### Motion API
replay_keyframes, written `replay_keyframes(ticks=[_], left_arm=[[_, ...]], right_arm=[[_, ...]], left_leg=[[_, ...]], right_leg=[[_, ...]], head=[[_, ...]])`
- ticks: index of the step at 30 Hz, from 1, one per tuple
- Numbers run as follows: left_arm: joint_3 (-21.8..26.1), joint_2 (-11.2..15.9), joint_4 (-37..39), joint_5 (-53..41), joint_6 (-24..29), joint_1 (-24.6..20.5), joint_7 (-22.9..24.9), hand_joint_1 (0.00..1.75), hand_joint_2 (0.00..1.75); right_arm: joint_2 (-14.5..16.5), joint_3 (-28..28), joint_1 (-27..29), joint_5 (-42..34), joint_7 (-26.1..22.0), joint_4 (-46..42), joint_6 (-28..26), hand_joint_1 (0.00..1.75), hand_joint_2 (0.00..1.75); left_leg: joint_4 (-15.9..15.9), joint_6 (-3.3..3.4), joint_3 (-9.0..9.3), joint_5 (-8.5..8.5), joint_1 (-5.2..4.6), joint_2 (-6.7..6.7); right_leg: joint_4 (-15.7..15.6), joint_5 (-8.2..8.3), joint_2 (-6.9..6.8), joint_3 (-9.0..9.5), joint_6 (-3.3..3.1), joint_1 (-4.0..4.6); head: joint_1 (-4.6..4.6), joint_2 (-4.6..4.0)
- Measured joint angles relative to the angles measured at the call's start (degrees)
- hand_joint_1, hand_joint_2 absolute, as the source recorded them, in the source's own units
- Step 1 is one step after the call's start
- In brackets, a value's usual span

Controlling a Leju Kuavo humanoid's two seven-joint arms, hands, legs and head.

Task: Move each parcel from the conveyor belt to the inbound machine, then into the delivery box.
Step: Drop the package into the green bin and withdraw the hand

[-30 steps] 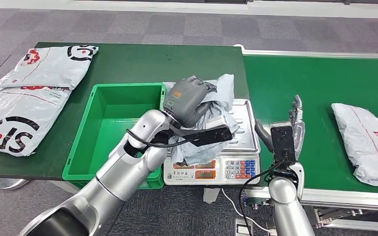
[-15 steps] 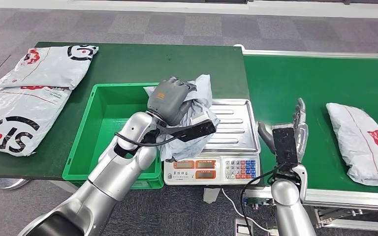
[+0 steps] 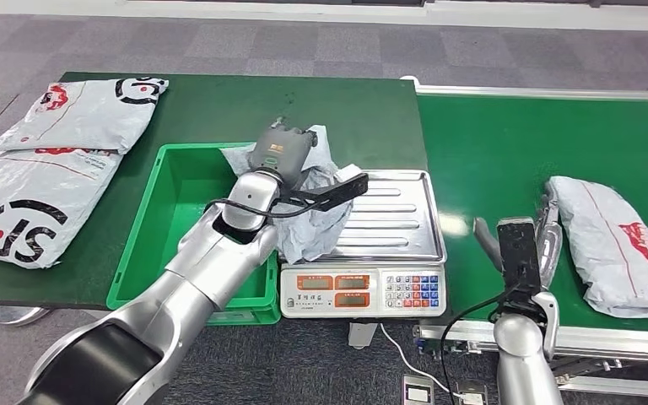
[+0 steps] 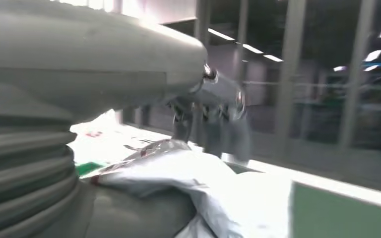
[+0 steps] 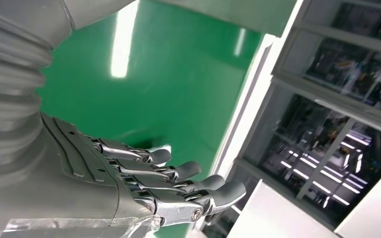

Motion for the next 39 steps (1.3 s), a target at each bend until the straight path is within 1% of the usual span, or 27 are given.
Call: replay_keyframes(ticks=[4,11,13,21,23,25,28,30,33,39], left_arm=[[0.02,0.26,2.58,-3.74,-0.19,0.58,5.1,0.0,1.75],[1.88,1.92,3.71,-4.88,0.35,2.34,14.19,0.0,1.75],[2.51,2.38,3.77,-4.89,0.16,2.34,15.28,0.0,1.75],[3.52,3.48,3.97,-4.9,-0.39,2.42,16.04,0.0,1.75],[3.57,3.76,4.14,-4.9,-1.39,2.49,17.28,0.0,1.75],[3.58,4.35,4.42,-4.9,-3.09,2.6,19.55,0.0,1.75],[3.59,6.01,4.85,-4.91,-4.21,3.15,24.33,0.0,1.75],[3.7,7.49,4.96,-4.91,-3.92,3.86,25.8,0.0,1.75],[4.05,10.07,4.96,-4.91,-3.99,5.08,26.2,0.0,1.75],[4.15,16.6,4.82,-4.91,-4.93,5.92,26.36,0.0,1.75]], right_arm=[[0.5,-0.47,1.74,1.74,0.72,-1.3,-0.18,0.0,1.75],[1.08,0.22,4.02,2.15,1.67,-2.06,-2.28,0.0,1.75],[1.15,0.69,4.02,2.22,1.98,-2.06,-2.51,0.0,1.75],[1.18,1.46,3.95,2.28,2.26,-2.06,-2.69,0.0,1.75],[1.18,1.55,3.73,2.31,2.27,-2.0,-2.66,0.0,1.75],[1.18,1.93,2.88,2.42,2.39,-1.57,-2.53,0.0,1.75],[1.21,2.97,0.65,2.81,2.59,-0.01,-2.46,0.0,1.75],[1.22,3.78,-0.71,2.82,2.5,1.34,-2.68,0.0,1.75],[1.22,4.96,-2.33,2.62,2.27,3.22,-3.14,0.0,1.75],[1.43,6.7,-4.04,2.53,2.32,5.32,-3.32,0.0,1.75]], left_leg=[[-0.04,-0.04,0.0,-0.03,0.01,0.01],[-0.08,-0.05,0.04,-0.04,0.02,0.07],[-0.08,-0.05,0.08,-0.04,0.02,0.09],[-0.07,-0.01,0.09,0.04,0.02,-0.02],[-0.07,0.0,0.07,0.04,0.01,-0.04],[-0.07,0.0,0.07,0.04,0.01,-0.03],[-0.07,-0.02,0.09,0.05,0.01,0.02],[-0.07,-0.04,0.1,0.06,0.03,0.02],[-0.08,-0.05,0.09,0.07,0.07,-0.04],[-0.09,-0.07,0.07,0.07,0.1,0.01]], right_leg=[[0.0,-0.04,0.01,0.0,-0.04,0.02],[0.0,-0.06,0.05,0.02,-0.03,0.02],[0.0,-0.06,0.06,0.04,-0.03,0.02],[0.0,-0.04,-0.08,0.17,-0.02,0.02],[0.01,-0.03,-0.08,0.18,-0.02,0.01],[0.01,-0.03,-0.06,0.17,-0.02,0.01],[0.01,-0.02,0.0,0.14,-0.02,0.02],[0.01,-0.02,-0.01,0.13,-0.02,0.03],[0.03,-0.03,-0.05,0.13,-0.04,0.06],[0.06,-0.04,0.01,0.06,-0.06,0.08]], head=[[0.0,0.0],[0.0,0.0],[0.0,0.0],[0.0,0.0],[0.0,0.0],[0.0,0.0],[0.0,0.0],[0.0,0.0],[0.0,0.0],[0.0,0.0]])
